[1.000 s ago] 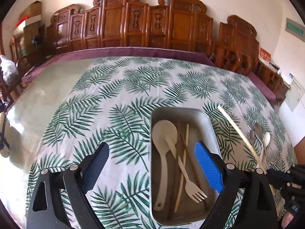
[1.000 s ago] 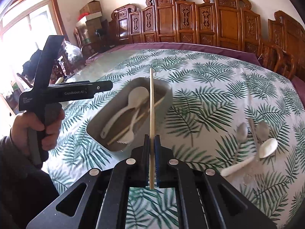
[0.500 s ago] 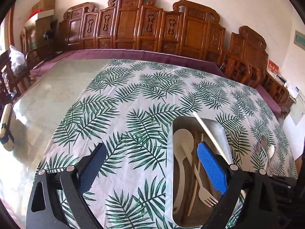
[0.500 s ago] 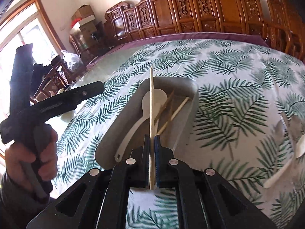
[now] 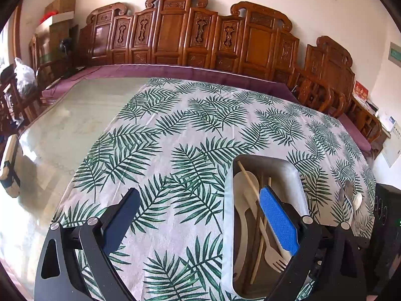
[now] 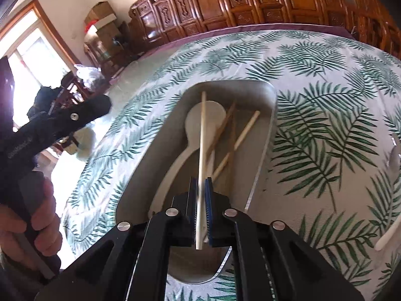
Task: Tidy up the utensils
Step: 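Move the right gripper's chopstick over the grey tray and open to drop it, then reach the right gripper to the pile and grasp a metal spoon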
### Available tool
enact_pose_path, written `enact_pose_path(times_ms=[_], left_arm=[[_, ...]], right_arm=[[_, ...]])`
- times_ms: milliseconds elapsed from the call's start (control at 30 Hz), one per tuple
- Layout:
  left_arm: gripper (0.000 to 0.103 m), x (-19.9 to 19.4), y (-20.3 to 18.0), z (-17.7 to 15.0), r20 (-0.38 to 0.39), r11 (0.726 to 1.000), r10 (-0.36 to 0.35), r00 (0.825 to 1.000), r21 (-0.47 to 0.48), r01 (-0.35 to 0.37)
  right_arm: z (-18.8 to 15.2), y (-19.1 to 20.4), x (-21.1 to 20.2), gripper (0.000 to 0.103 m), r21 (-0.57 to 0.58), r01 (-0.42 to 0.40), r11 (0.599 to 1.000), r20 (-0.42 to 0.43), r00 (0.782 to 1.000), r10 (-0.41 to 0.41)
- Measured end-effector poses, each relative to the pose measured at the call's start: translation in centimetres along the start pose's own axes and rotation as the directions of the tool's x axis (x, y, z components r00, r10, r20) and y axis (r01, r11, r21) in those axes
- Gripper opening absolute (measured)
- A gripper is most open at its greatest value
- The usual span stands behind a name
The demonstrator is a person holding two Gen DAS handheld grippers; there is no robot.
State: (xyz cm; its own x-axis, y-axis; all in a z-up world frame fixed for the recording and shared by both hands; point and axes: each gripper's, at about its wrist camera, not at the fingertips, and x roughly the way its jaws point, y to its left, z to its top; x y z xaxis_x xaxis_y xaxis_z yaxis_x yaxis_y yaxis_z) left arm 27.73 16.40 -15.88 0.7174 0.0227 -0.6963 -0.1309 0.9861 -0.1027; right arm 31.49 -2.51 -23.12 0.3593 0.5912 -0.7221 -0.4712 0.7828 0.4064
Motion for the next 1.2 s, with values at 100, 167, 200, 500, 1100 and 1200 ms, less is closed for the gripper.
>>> enact_pose_path(times_ms=[100, 167, 200, 500, 1100, 1200], left_arm=[[0.092, -0.1, -0.1, 0.0, 0.001, 1.0, -0.001, 1.0, 0.005, 0.001], [0.092, -0.1, -0.2, 0.0, -0.001, 1.0, -0.005, 1.0, 0.004, 0.005], [0.092, -0.1, -0.3, 0.0, -0.001, 1.0, -0.006, 1.0, 0.005, 0.006], [0.092, -0.4, -3.0, 0.0, 0.011, 0.999, -0.038, 0.999, 0.027, 0.038], [0.092, -0.1, -12.4, -2.2, -0.019, 0.969, -0.116, 0.993, 0.219, 0.117], [0.092, -0.5, -13.5, -2.5, -0.018, 0.961, -0.135, 0.991, 0.242, 0.135]], right_arm=[[-0.1, 0.3, -0.5, 0.01, -0.027, -0.022, 0.999, 0.007, 1.0, 0.022], [-0.1, 0.2, -1.2, 0.01, -0.048, -0.021, 0.999, 0.02, 1.0, 0.022], [-0.2, 0.1, -1.8, 0.01, -0.061, -0.018, 0.998, 0.029, 0.999, 0.019], [-0.8, -3.3, -9.3, 0.009, -0.156, 0.125, 0.98, 0.131, 0.986, -0.105], [-4.7, -17.3, -16.9, 0.03, 0.003, 0.401, 0.916, 0.197, 0.898, -0.393], [-4.9, -19.2, -15.8, 0.03, 0.035, 0.403, 0.915, 0.164, 0.9, -0.403]])
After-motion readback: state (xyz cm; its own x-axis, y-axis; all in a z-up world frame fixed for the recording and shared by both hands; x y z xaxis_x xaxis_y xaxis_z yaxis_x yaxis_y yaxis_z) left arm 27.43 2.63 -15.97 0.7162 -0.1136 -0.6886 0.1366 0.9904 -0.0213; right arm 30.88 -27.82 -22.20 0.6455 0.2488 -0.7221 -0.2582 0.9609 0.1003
